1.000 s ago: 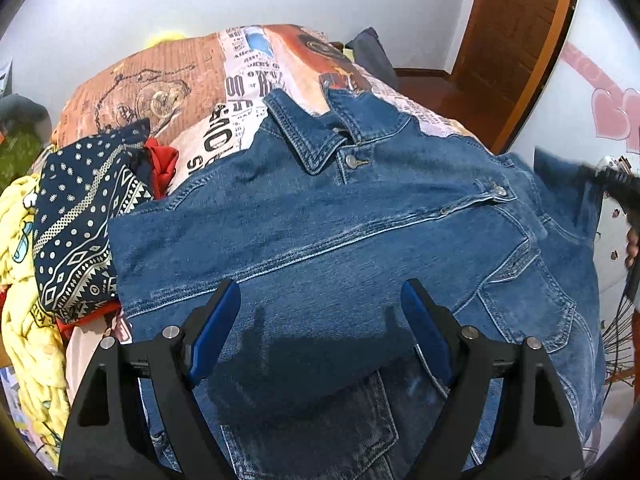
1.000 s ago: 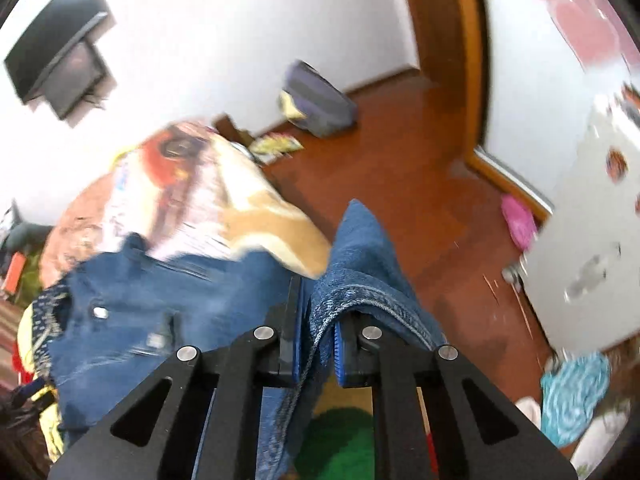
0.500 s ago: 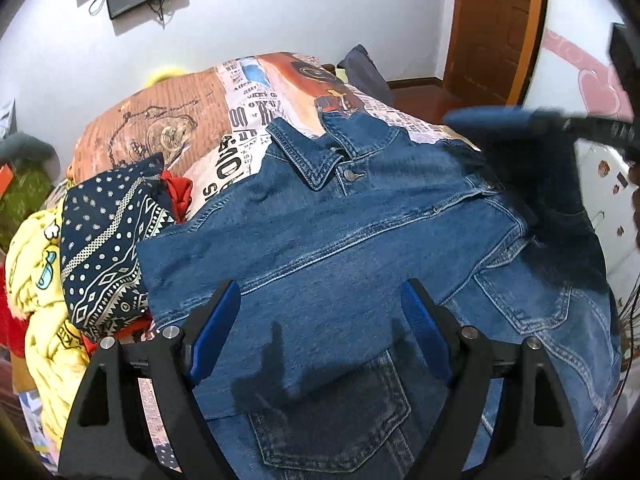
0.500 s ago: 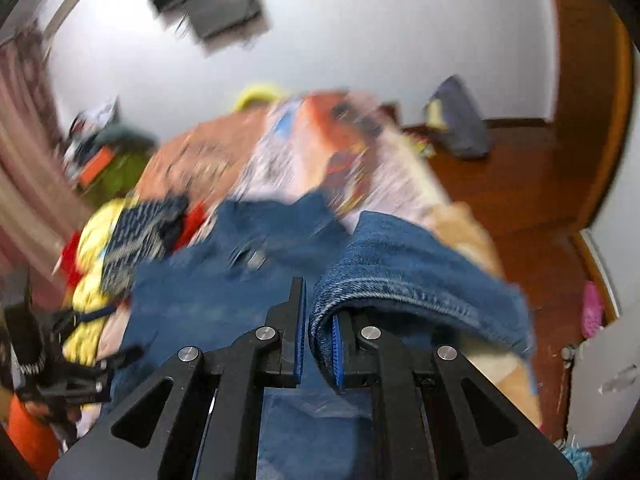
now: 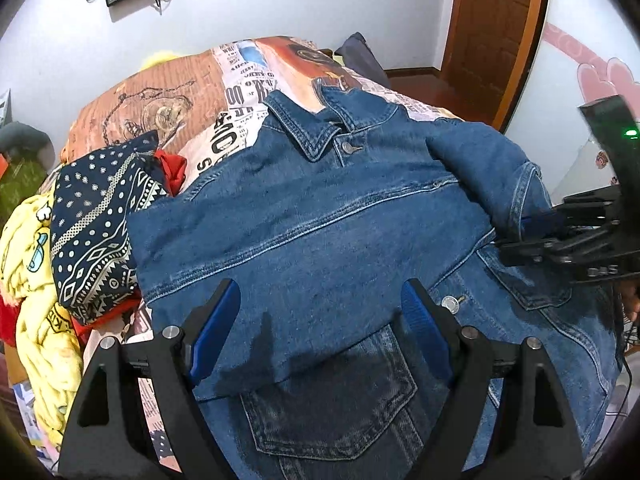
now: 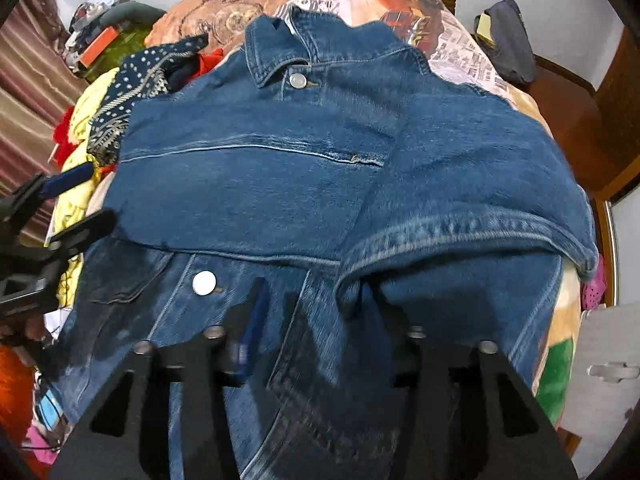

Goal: Fold large clothes

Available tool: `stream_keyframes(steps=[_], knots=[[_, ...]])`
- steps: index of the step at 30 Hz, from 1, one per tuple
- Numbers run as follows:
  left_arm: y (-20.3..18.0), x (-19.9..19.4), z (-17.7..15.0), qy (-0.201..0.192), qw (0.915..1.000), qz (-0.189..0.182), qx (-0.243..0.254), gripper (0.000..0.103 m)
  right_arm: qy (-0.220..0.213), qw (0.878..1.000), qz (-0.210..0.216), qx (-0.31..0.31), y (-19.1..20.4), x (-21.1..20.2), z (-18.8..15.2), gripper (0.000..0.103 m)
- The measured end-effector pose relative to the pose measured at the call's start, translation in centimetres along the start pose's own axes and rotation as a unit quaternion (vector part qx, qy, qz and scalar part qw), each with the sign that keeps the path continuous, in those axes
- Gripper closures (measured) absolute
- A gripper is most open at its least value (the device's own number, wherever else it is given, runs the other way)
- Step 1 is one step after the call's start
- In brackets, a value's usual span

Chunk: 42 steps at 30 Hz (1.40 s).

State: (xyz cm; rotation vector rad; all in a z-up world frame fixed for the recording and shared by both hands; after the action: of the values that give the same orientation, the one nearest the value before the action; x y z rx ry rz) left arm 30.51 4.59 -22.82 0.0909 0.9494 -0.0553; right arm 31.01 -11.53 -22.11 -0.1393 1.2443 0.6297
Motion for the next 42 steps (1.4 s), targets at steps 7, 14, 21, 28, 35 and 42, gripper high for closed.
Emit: stream_keyframes(steps=[7, 14, 21, 28, 35, 42], knots=[[-0.5, 0.0, 0.1, 0.0, 1.0, -0.002, 0.002, 0.021, -0.05, 0.999, -0.017, 0.006, -0.7, -3.9, 0.4, 0.058], [-0.5, 0.0, 0.4, -0.001, 1.0, -0.002, -0.004, 0.021, -0.119, 0.983, -0.014, 0.139, -7.8, -7.1, 1.2, 0.033], [-0.6, 0.9, 0.2, 0.012, 0.9999, 0.005, -0.005, 0.021, -0.116, 0.949, 0.005, 0.292, -15.8, -4.6, -0.2, 0.033], [-0.6, 2.1, -0.1, 0.028, 0.9995, 0.01, -0.012, 0.021, -0.111, 0.917, 0.049, 0.381, -20.2, -2.0, -1.1, 0.032], [-0.4, 3.0, -0.1, 0.038, 0.999, 0.015, -0.017, 0.021, -0.128, 0.908, 0.049, 0.396, -22.3, -1.1, 0.6, 0.037], [0.0, 3.4, 0.0, 0.041, 0.9988, 0.016, -0.022, 0.021, -0.124, 0.934, -0.004, 0.336, -22.0, -1.3, 2.0, 0.089]])
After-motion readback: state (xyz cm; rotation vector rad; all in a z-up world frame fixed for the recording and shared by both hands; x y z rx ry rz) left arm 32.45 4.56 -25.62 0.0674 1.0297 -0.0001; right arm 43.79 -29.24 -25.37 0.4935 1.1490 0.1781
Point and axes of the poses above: each gripper's, at about its wrist camera, not at the fingertips, and x roughly the way its jaws point, y to its left, z to its top, the point moved 7 cm from there along x, roughly the way its jaws point, and after that the axes turned 3 degrees about z, right-handed, at the moved point
